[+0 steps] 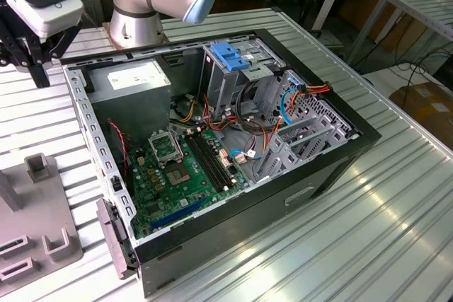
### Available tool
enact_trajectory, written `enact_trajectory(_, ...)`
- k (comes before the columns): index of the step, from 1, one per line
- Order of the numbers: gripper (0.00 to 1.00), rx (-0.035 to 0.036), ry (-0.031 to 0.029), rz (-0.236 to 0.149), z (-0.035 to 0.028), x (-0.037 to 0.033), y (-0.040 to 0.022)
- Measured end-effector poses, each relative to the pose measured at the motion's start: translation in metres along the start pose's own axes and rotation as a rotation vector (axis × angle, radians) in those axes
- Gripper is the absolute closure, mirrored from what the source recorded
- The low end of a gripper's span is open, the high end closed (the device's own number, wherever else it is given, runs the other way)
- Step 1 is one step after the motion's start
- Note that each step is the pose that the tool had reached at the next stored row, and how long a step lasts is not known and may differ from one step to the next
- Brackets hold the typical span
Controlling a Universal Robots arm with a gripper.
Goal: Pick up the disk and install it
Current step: 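Reach for the disk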
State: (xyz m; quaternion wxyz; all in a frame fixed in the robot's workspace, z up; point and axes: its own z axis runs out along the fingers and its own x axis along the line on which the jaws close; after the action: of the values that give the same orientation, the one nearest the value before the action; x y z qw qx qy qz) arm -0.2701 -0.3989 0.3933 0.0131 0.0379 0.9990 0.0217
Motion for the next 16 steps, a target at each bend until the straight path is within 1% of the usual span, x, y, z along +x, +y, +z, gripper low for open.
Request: enact_trajectory(16, 0.90, 0.0001, 0.0000, 0.000, -0.0004, 0.0131, -0.0010)
